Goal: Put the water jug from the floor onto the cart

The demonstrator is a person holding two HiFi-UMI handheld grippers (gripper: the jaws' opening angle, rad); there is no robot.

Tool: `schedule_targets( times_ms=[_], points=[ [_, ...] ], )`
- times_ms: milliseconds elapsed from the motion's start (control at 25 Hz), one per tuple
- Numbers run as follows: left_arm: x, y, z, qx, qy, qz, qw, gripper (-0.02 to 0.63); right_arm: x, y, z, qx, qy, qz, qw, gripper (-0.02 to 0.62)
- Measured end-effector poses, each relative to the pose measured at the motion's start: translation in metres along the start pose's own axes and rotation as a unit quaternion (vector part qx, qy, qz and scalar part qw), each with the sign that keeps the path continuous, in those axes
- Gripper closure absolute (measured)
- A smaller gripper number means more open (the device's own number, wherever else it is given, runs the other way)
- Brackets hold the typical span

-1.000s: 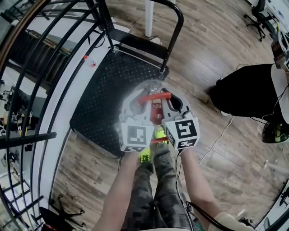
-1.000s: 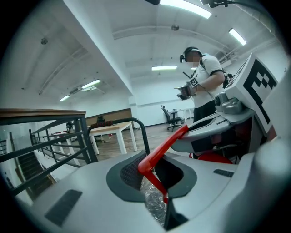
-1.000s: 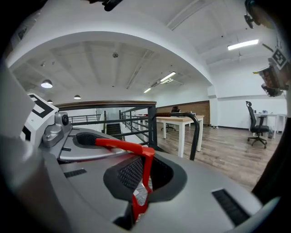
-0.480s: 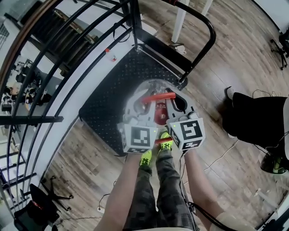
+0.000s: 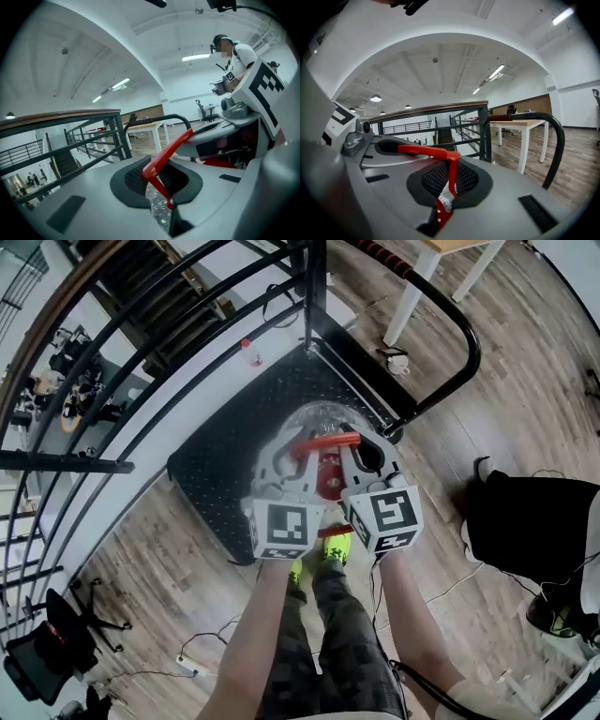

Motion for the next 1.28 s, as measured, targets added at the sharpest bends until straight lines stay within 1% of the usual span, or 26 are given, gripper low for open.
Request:
schedule_targets(
  times_ms=[120,280,560,880,1120,1280],
  points=[
    [0.0,-0.01,0.006,-0.011,-0.001,0.006,0.9999,0.552,-0.001,-0.011,-0.006,-0.011,-0.003,0.004,1.0,0.574],
    [0.011,-0.02,0.014,-0.012,-0.003,0.022,0.9997,0.554,0.005,-0.028,-0.009,-0.017,-0.017,0.015,1.0,0.574],
    [0.037,-0.029,0.041,-0.023,0.018,0.041,0.9987,0.554,0.014,-0.065,0.001,-0.034,-0.021,0.038,0.998,0.574],
    [0.065,-0.047,0.058,-0.005,0.029,0.054,0.9981,0.553,0.03,-0.1,0.001,-0.024,-0.035,0.06,0.997,0.574],
    [0.073,-0.057,0.081,0.008,0.031,0.055,0.9979,0.554,0.025,-0.122,0.006,-0.012,-0.039,0.068,0.997,0.574],
    [0.082,-0.065,0.088,0.02,0.04,0.056,0.9974,0.554,0.027,-0.136,0.005,-0.003,-0.039,0.073,0.997,0.574]
  ],
)
Point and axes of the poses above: the fingertips, and each gripper's own axes: y backward along the fingers, z to its left, x out of its underside, the point moved 1 cm from there along y, backward along the fingers, and after that the axes turned 12 degrees about -y, right-handed, at the moved point
